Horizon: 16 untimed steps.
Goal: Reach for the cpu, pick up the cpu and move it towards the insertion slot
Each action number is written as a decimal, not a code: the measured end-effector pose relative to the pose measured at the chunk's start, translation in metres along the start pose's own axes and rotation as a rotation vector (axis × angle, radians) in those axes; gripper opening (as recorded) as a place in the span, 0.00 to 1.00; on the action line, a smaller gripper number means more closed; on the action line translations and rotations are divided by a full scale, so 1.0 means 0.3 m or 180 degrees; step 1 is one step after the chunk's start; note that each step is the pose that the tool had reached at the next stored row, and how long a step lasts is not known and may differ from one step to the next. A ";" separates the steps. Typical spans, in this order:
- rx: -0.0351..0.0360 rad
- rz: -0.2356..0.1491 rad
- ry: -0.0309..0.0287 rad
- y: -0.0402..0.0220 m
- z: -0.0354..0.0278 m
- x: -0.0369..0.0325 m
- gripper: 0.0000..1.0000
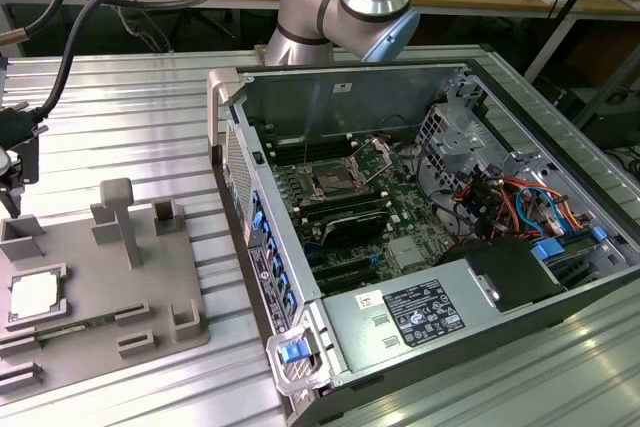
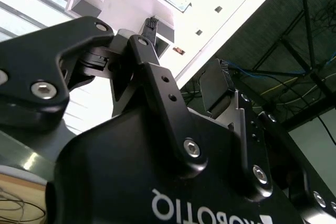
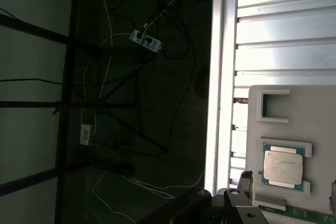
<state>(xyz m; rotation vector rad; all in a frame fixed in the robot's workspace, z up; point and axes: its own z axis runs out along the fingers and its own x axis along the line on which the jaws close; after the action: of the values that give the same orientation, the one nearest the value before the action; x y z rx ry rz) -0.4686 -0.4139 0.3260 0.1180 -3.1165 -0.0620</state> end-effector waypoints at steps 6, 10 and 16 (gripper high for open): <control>0.0000 0.0000 0.0000 0.000 0.000 0.000 0.60; 0.0000 0.0000 0.0000 -0.001 0.011 0.000 0.60; 0.0000 0.0000 0.0000 -0.002 0.043 -0.001 0.60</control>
<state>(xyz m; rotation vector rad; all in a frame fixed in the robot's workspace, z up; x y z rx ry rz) -0.4686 -0.4141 0.3132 0.1181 -3.1165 -0.0623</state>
